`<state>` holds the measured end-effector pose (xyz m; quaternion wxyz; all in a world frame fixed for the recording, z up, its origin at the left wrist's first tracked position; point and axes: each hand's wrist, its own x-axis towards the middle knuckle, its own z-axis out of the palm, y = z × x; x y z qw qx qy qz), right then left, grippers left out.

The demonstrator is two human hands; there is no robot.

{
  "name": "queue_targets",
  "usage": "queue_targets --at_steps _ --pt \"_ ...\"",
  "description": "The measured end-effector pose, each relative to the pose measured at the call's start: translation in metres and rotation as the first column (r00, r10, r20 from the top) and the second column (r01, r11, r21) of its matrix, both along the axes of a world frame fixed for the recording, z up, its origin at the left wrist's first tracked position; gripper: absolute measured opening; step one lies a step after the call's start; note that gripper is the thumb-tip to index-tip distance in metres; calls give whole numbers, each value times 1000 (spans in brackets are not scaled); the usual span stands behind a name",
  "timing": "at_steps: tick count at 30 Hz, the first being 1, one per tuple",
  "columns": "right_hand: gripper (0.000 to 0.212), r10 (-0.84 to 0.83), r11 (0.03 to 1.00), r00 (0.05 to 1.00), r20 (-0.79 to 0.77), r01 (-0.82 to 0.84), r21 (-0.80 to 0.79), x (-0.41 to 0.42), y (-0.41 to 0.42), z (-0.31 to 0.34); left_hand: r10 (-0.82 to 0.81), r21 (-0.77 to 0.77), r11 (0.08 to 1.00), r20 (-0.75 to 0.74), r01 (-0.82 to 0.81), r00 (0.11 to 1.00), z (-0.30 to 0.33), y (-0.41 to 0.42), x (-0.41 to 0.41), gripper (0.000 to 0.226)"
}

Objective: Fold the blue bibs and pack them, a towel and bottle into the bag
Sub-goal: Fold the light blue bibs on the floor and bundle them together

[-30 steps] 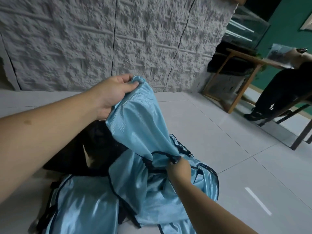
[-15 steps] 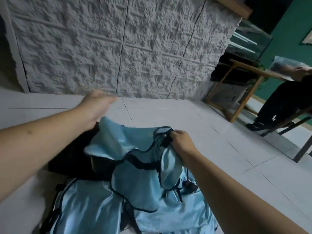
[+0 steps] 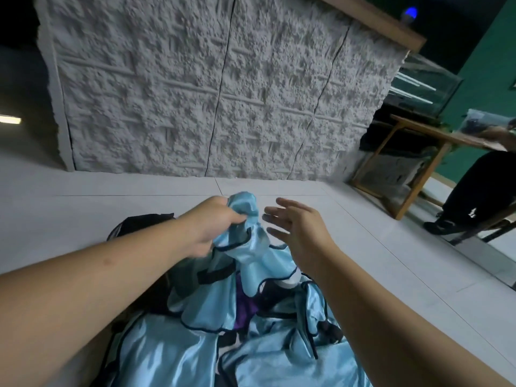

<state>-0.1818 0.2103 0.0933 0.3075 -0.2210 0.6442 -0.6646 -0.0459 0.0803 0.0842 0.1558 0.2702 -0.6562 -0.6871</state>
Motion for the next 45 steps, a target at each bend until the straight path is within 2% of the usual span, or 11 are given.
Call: queue_targets --at_steps 4,7,13,17,21,23,26,30,34,39,45 --pt "76 362 923 893 -267 -304 234 9 16 -27 -49 259 964 -67 65 997 34 -9 10 23" --pt "60 434 845 803 -408 -206 494 16 13 -51 -117 288 946 -117 146 986 61 -10 18 22" --pt "10 407 759 751 -519 39 650 15 7 -67 -5 228 973 -116 32 993 99 -32 30 24" --pt "37 668 392 602 -438 216 894 7 21 -79 110 176 979 -44 -101 993 112 -54 45 23" --pt "32 673 148 666 -323 306 940 -1 37 -86 216 1 976 151 -219 965 118 -63 63 18" --pt "37 629 113 696 -346 359 927 -9 43 -90 225 -53 974 189 -219 956 111 -70 67 58" --pt "22 485 298 777 -401 284 911 -17 42 -89 196 -246 958 201 -144 960 105 -66 67 69" --pt "22 -13 652 898 -439 341 677 -30 38 -82 44 -377 921 338 92 940 97 -65 69 70" --pt "36 -378 699 825 -420 552 456 -37 30 -72 21 -510 783 595 357 804 94 -66 68 65" --pt "30 -568 710 735 -372 665 231 -32 22 -48 107 -426 564 887 707 448 86 -71 69 66" --pt "48 -504 806 801 -324 571 159 -32 13 -31 -64 -229 531 949 816 308 81 -65 74 38"
